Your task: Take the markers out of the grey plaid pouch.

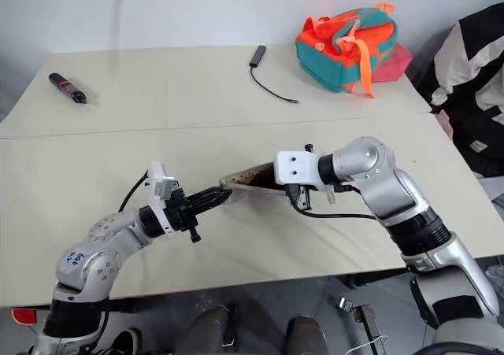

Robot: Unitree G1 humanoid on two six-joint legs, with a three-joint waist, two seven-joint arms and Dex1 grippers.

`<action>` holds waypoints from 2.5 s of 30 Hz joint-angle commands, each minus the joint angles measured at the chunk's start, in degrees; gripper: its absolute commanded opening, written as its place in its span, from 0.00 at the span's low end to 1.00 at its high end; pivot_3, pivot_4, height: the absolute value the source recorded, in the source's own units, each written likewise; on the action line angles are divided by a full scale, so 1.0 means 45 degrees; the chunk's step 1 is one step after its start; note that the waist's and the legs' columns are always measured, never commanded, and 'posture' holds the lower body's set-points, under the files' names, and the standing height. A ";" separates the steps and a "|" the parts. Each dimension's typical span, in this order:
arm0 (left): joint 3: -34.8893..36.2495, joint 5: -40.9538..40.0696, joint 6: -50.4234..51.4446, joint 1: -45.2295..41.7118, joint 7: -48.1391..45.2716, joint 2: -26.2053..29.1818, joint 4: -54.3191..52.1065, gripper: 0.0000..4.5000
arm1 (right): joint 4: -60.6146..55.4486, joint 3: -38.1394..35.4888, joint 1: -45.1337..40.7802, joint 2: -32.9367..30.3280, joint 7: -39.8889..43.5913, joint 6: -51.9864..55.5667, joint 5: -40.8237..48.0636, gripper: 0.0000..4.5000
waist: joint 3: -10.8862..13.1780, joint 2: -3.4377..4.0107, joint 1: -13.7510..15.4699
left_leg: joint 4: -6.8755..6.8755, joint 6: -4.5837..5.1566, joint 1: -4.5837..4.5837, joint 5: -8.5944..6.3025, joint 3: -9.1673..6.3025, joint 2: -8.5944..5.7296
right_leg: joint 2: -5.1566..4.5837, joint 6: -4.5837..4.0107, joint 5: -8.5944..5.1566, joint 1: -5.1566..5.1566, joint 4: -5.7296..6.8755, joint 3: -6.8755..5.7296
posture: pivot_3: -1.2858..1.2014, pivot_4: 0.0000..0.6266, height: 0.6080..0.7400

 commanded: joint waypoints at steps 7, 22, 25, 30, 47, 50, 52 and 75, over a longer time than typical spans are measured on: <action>0.1347 -0.4589 0.3289 -0.0657 0.0443 0.0008 -0.0186 0.00 | -0.1871 -0.0398 -0.1052 -0.0859 0.1943 0.1576 0.0638 0.46 | 0.0001 -0.0001 0.0035 | 0.0005 0.0000 -0.0001 -0.0001 -0.0010 0.0002 | -0.0001 0.0000 0.0000 0.0002 -0.0001 0.0000 | 0.52 0.24 1.00; -0.0244 -0.1318 0.0798 0.0369 0.0127 0.0531 -0.0248 0.00 | -0.2064 0.1393 0.0335 -0.1077 0.1760 0.1735 -0.0962 0.46 | -0.0004 -0.0008 0.0037 | 0.0004 -0.0009 0.0002 0.0000 0.0011 -0.0002 | 0.0004 -0.0003 0.0001 0.0000 -0.0013 0.0013 | 0.52 0.24 1.00; -0.0262 -0.1144 0.0377 0.0507 0.0032 0.0395 -0.0374 0.00 | -0.2049 0.1511 0.0413 -0.1017 0.1600 0.1555 -0.1267 0.46 | -0.0004 -0.0009 0.0051 | 0.0003 -0.0012 0.0006 0.0000 0.0007 0.0001 | 0.0005 -0.0005 0.0002 0.0003 -0.0016 0.0013 | 0.52 0.24 1.00; -0.0378 -0.0859 -0.0020 0.0715 -0.0120 0.0424 -0.0447 0.00 | -0.1972 0.1224 0.0464 -0.0479 0.1167 0.1344 -0.1202 0.46 | -0.0004 -0.0011 0.0053 | 0.0003 -0.0011 0.0006 0.0000 0.0006 0.0001 | 0.0004 -0.0004 0.0002 0.0005 -0.0016 0.0011 | 0.52 0.24 1.00; -0.0561 -0.0467 -0.0600 0.1018 -0.0543 0.0414 -0.0655 0.00 | -0.0999 0.1621 0.0862 0.0054 0.0304 0.0224 -0.2566 0.46 | -0.0007 -0.0015 -0.0004 | 0.0003 -0.0011 0.0011 0.0000 0.0005 0.0004 | 0.0006 -0.0005 0.0003 0.0005 -0.0007 0.0010 | 0.52 0.24 1.00; -0.0591 -0.0409 -0.0627 0.1052 -0.0568 0.0413 -0.0635 0.00 | -0.0738 0.1590 0.0797 0.0188 0.0230 0.0141 -0.2709 0.46 | -0.0007 -0.0015 -0.0028 | 0.0003 -0.0010 0.0011 0.0000 0.0005 0.0004 | 0.0007 -0.0005 0.0003 0.0005 -0.0006 0.0009 | 0.52 0.24 1.00; -0.0614 -0.0364 -0.0649 0.1070 -0.0588 0.0407 -0.0637 0.00 | -0.0617 0.1646 0.0826 0.0212 0.0254 0.0078 -0.2818 0.46 | -0.0007 -0.0015 -0.0031 | 0.0002 -0.0010 0.0011 0.0000 0.0005 0.0004 | 0.0007 -0.0005 0.0003 0.0006 -0.0006 0.0008 | 0.52 0.24 1.00; -0.0124 0.0041 -0.1122 0.1048 -0.0498 0.0647 -0.0490 0.00 | -0.1973 -0.0975 0.0341 0.0514 0.0960 0.1810 0.0221 0.11 | -0.0008 -0.0016 -0.0199 | 0.0002 -0.0009 0.0006 0.0000 -0.0004 0.0006 | 0.0006 -0.0005 0.0003 0.0006 -0.0007 0.0004 | 0.52 0.24 1.00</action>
